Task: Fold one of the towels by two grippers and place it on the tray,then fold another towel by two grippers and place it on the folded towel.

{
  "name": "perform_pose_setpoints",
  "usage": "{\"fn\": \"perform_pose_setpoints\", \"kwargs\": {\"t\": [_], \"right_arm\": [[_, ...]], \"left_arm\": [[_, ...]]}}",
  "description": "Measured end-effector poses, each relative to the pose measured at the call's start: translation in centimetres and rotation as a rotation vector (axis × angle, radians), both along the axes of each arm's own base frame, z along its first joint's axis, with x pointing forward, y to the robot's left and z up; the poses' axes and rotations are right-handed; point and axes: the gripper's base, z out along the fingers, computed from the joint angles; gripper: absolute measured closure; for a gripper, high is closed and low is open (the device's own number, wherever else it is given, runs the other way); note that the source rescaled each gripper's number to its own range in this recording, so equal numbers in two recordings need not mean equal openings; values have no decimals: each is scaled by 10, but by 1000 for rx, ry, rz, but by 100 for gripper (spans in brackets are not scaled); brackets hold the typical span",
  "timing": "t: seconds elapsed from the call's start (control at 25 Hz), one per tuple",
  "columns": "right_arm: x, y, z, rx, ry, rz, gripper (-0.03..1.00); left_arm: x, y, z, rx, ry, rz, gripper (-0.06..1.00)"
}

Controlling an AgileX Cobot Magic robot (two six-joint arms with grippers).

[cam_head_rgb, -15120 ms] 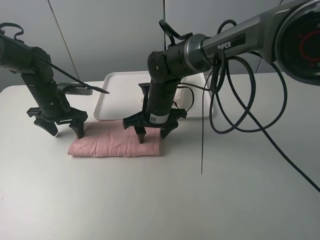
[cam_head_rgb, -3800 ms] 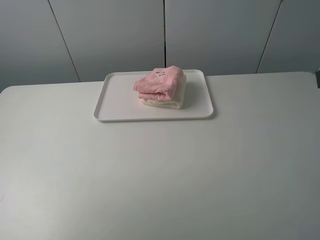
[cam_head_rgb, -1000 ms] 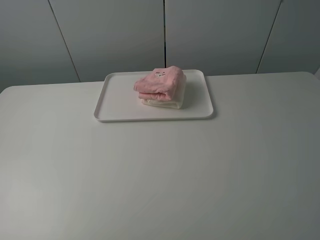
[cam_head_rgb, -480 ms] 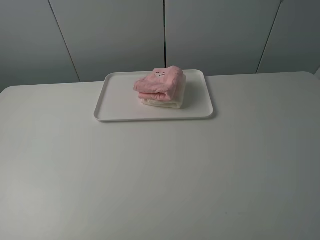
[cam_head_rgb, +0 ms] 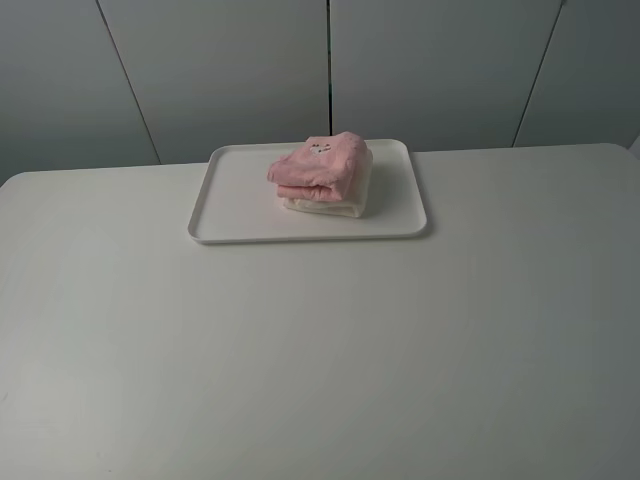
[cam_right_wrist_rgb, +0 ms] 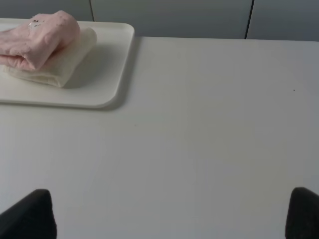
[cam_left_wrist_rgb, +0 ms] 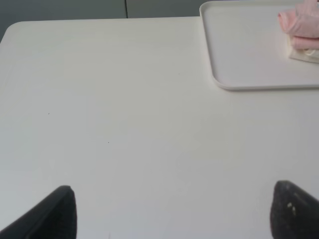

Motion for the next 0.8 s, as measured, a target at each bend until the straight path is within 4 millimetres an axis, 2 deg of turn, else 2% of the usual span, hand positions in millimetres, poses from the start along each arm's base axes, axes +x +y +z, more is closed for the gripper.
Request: {"fn": "perform_pose_setpoints", "kwargs": {"t": [0.8], "right_arm": [[0, 0, 0, 0, 0, 0, -3]], "left_arm": [[0, 3, 0, 51, 2, 7, -5]]}}
